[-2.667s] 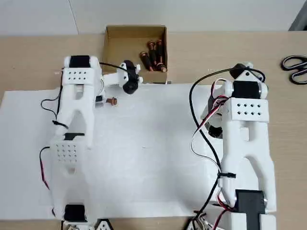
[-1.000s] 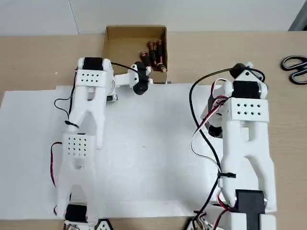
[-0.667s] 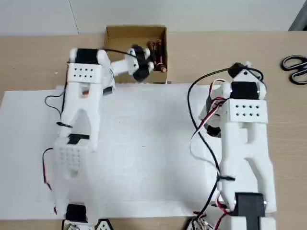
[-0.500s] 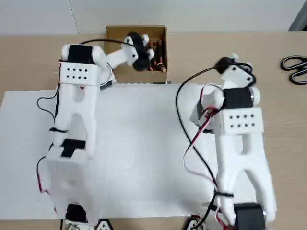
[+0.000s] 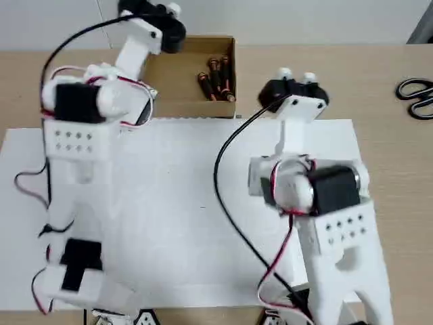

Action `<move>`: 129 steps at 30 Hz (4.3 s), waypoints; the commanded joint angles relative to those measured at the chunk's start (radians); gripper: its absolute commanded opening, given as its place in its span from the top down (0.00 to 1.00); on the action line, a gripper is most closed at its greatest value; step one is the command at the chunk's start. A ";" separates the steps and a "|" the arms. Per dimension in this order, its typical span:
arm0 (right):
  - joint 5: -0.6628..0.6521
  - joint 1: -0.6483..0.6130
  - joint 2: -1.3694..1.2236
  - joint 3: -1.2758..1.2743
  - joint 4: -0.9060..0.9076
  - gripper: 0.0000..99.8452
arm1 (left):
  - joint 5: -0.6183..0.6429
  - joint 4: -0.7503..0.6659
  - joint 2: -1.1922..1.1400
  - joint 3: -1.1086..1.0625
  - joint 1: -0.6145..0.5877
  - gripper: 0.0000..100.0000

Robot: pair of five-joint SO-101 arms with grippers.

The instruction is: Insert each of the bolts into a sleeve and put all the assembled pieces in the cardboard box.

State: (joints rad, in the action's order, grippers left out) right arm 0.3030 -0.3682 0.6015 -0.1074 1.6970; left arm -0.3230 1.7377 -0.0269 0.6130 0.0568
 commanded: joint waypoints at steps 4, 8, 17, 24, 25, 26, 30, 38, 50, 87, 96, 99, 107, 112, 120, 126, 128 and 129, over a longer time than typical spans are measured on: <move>-0.077 -0.067 0.137 -0.063 0.004 1.00 | 0.238 -0.011 0.219 -0.157 0.003 1.00; -0.101 -0.110 0.280 -0.153 -0.068 1.00 | 0.437 -0.060 0.334 -0.298 0.003 1.00; -0.233 -0.130 0.644 -0.517 -0.318 1.00 | 0.838 -0.387 0.672 -0.776 0.012 1.00; -0.304 -0.131 0.886 -0.852 -0.530 1.00 | 0.974 -0.651 0.984 -1.147 0.098 1.00; -0.318 -0.133 0.917 -0.891 -0.549 1.00 | 0.990 -0.678 1.022 -1.188 0.115 1.00; -0.331 -0.134 0.946 -0.931 -0.565 1.00 | 1.000 -0.701 1.059 -1.222 0.126 1.00; -0.382 -0.154 1.059 -1.031 -0.588 1.00 | 1.028 -0.735 1.168 -1.311 0.167 1.00; -0.381 -0.252 1.208 -1.119 -0.581 1.00 | 1.105 -0.732 1.261 -1.354 0.296 1.00; -0.382 -0.390 1.211 -1.137 -0.590 1.00 | 1.129 -0.735 1.263 -1.354 0.448 1.00; -0.382 -0.329 1.213 -1.079 -0.587 1.00 | 1.028 -0.537 1.264 -1.419 0.677 1.00; -0.382 -0.329 1.213 -1.077 -0.588 1.00 | 1.005 -0.562 1.269 -1.600 0.698 1.00; -0.382 -0.329 1.213 -1.077 -0.588 1.00 | 0.954 -0.569 1.270 -1.589 0.698 1.00; -0.382 -0.326 1.213 -1.079 -0.581 1.00 | 0.875 -0.578 1.270 -1.580 0.700 0.94; -0.382 -0.325 1.213 -1.079 -0.579 1.00 | 0.875 -0.502 1.270 -1.534 0.700 0.78; -0.379 -0.325 1.213 -1.085 -0.579 1.00 | 0.870 -0.404 1.269 -1.512 0.700 0.72; -0.379 -0.323 1.213 -1.085 -0.579 1.00 | 0.872 -0.321 1.270 -1.446 0.689 0.72; -0.379 -0.323 1.213 -1.085 -0.579 1.00 | 0.870 -0.295 1.270 -1.402 0.655 0.72; -0.379 -0.323 1.213 -1.085 -0.579 1.00 | 0.870 -0.282 1.270 -1.377 0.637 0.72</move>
State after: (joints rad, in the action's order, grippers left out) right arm -0.0744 -0.7073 1.8121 -1.2382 1.1400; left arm 0.5593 1.3909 1.2344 -0.8355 0.7104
